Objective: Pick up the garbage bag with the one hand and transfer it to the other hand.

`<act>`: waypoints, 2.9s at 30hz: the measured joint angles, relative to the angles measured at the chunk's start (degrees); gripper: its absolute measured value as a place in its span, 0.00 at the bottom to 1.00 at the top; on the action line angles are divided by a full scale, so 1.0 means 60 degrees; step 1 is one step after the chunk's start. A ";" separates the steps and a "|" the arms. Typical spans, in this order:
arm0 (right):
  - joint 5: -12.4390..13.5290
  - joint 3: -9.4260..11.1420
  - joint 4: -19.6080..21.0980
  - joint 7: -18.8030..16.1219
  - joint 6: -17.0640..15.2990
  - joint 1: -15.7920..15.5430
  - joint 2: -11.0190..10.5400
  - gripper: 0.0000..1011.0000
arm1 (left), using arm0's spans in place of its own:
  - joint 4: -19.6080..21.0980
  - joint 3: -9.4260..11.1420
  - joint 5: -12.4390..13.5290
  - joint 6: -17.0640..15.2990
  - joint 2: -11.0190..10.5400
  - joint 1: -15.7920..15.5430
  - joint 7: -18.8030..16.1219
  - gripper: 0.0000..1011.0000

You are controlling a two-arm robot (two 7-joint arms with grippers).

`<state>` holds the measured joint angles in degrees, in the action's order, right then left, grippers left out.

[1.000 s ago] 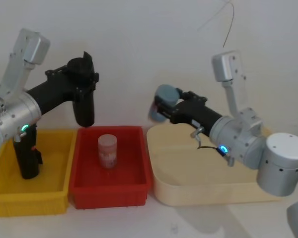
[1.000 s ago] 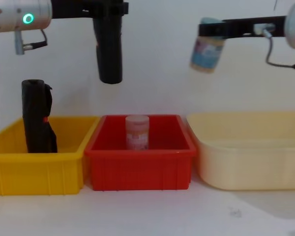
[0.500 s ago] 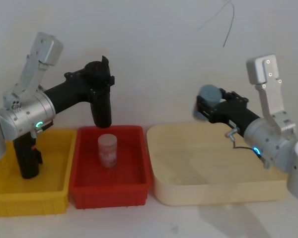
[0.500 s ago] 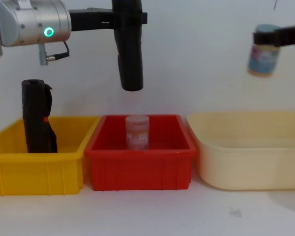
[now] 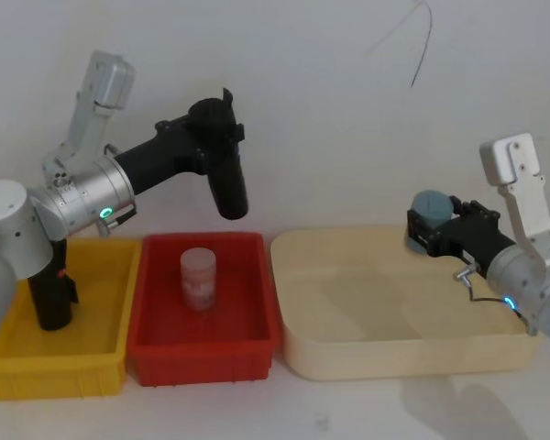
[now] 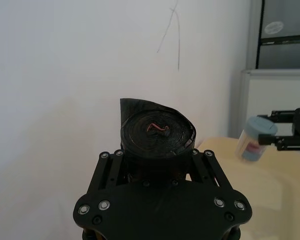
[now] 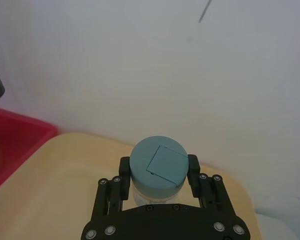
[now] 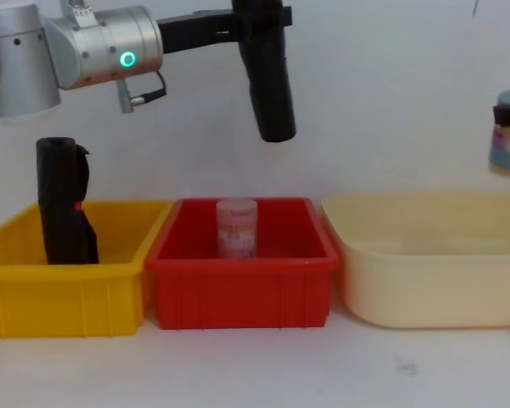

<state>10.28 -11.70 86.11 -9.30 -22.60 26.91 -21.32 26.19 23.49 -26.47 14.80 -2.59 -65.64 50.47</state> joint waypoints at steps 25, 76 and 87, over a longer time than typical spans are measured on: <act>0.0019 0.0184 0.0039 -0.0298 -0.0094 -0.0229 -0.0118 0.99 | -0.2676 0.0131 -0.0576 0.1307 0.0763 -0.1320 0.1104 0.50; -0.1661 -0.2053 -0.1199 -0.0308 0.2201 0.1023 0.1792 0.99 | -0.3110 0.0151 -0.0667 0.1516 0.0886 -0.1538 0.1277 0.50; -0.2105 -0.2265 -0.1936 -0.0105 0.1772 0.1591 0.2204 0.99 | -0.3112 0.0151 -0.0666 0.1516 0.0886 -0.1539 0.1276 0.50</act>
<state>-2.35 -25.29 74.50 -9.93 -11.97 36.45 -8.09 7.52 24.40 -30.46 23.90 2.72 -74.87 58.13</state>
